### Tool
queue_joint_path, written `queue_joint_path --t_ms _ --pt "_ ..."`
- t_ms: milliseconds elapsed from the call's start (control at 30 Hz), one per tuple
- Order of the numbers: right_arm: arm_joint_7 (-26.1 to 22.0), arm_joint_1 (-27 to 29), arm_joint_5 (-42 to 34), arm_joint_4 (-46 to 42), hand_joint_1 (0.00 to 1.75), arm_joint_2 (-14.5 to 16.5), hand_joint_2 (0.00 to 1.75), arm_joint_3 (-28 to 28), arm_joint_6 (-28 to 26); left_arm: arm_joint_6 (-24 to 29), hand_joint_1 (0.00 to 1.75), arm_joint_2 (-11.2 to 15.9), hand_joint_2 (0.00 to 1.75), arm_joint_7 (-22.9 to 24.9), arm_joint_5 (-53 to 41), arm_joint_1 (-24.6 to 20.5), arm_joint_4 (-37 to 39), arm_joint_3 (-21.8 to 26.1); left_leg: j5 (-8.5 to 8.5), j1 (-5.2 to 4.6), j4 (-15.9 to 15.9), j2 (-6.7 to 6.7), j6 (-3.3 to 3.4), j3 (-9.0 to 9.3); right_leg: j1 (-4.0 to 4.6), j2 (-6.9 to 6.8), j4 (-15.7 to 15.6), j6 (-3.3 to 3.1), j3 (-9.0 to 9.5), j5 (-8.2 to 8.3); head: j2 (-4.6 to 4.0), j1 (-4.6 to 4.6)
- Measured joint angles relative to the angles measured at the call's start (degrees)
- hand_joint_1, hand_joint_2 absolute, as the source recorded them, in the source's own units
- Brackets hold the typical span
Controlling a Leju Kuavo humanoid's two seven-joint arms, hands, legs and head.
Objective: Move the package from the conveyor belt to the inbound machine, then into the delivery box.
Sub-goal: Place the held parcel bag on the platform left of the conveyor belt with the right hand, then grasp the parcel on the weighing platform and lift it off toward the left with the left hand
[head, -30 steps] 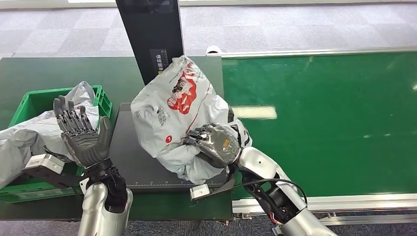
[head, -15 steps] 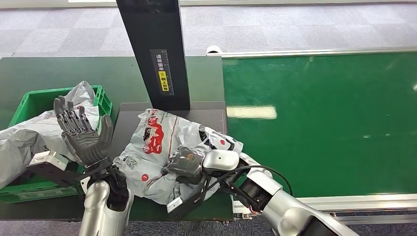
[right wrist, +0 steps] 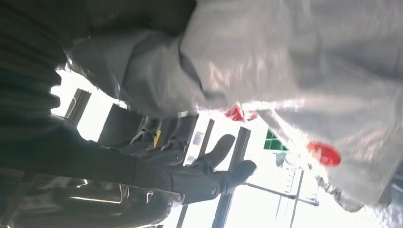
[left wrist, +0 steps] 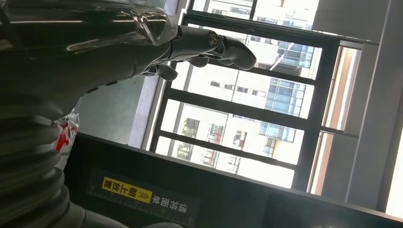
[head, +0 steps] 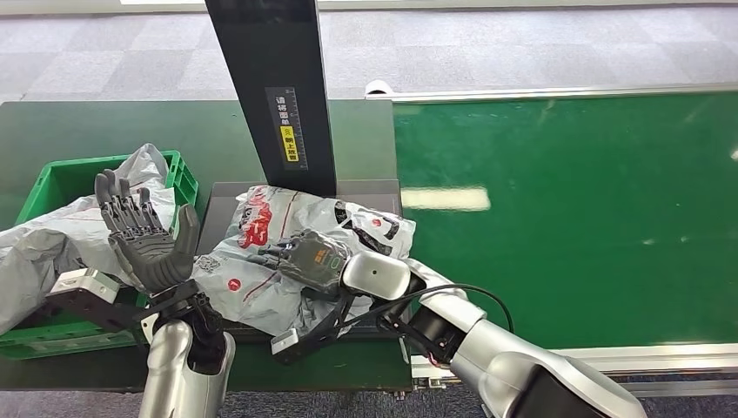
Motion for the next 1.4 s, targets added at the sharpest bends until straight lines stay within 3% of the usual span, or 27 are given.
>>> queue_joint_path --t_ms 200,367,533,667,767,1133,1400 --pt "-1.57 0.20 -7.24 -0.29 0.00 -0.08 1.75 -3.56 -2.86 -2.43 0.00 0.06 1.75 0.00 0.50 0.00 0.26 -0.03 -0.01 -0.01 0.00 0.00 0.00 0.00 -0.01 0.00 -0.02 0.00 -0.01 0.00 0.00 0.01" --pt "-4.45 2.83 -23.33 -2.57 0.00 -1.83 1.75 -13.49 0.31 -2.35 0.00 0.40 1.75 0.00 -0.41 0.05 1.51 -0.89 -0.01 -0.02 0.01 -0.04 0.01 0.00 -0.01 -0.02 -0.04 0.00 0.00 0.00 0.00 0.01" --pt "-8.28 6.89 -40.20 -2.81 0.00 -4.10 1.75 -26.67 8.86 -1.60 0.00 1.16 1.75 0.00 -1.40 0.18 3.70 -3.20 -0.01 -0.03 0.02 -0.05 0.01 -0.01 -0.03 -0.03 -0.05 0.01 0.00 0.00 0.00 0.02" --pt "-9.96 11.00 -57.20 -2.86 0.00 -5.68 1.75 -36.32 24.64 -1.45 0.00 1.93 1.75 0.00 -1.49 0.02 6.44 -5.29 -0.02 -0.03 0.02 -0.08 0.01 -0.04 -0.02 -0.04 -0.06 0.01 -0.02 0.00 0.00 0.01" --pt "-10.14 13.48 -65.04 -3.15 0.00 -6.72 1.75 -42.38 31.81 -1.41 0.00 2.50 1.75 0.00 -1.92 -0.31 8.47 -6.61 -0.03 -0.03 0.02 -0.08 0.01 -0.06 -0.02 -0.03 -0.06 0.01 -0.04 0.00 0.00 0.01" --pt "-8.46 22.44 -71.28 -10.03 0.00 -10.21 1.75 -50.71 34.14 -2.00 0.00 4.18 1.75 0.49 -4.67 -1.07 13.19 -9.96 -0.04 -0.03 0.02 -0.05 0.01 -0.06 -0.02 0.00 -0.06 0.01 -0.06 0.00 0.00 0.00" --pt "-7.81 28.43 -72.99 -17.44 0.00 -11.09 1.75 -55.84 30.93 -0.97 0.00 5.45 1.75 8.80 -21.70 -2.78 16.80 -14.18 -0.04 -0.03 0.02 -0.05 0.02 -0.08 -0.03 -0.02 -0.07 0.01 -0.05 0.00 0.00 0.01"
